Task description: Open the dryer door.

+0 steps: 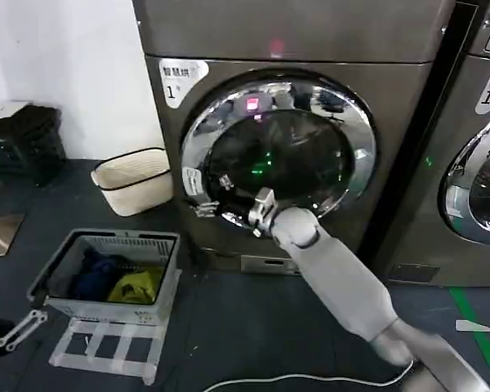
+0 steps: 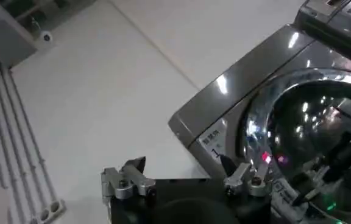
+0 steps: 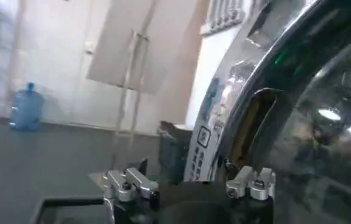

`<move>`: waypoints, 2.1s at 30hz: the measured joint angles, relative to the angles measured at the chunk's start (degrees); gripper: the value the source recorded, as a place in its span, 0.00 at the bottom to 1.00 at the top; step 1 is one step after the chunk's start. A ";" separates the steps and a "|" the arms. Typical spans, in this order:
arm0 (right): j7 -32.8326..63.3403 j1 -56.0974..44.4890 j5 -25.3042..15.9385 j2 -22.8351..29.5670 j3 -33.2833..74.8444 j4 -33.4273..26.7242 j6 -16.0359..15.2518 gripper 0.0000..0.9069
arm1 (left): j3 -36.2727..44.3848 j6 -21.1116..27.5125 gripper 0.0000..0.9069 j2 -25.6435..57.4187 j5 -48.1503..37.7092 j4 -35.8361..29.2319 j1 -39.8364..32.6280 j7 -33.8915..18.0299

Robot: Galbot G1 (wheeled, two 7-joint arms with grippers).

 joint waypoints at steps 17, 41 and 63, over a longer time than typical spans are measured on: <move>-5.21 -4.24 6.67 -9.96 -0.18 11.35 0.33 1.00 | 2.27 9.81 1.00 9.80 -2.20 5.66 -8.80 -2.50; -24.62 -9.76 15.47 -22.44 2.98 21.94 5.42 1.00 | 18.27 16.49 1.00 28.81 1.76 17.09 -27.58 -6.82; -19.75 -8.12 13.18 -21.45 2.94 19.88 6.16 1.00 | 29.51 17.71 1.00 34.80 5.34 25.33 -38.75 -7.24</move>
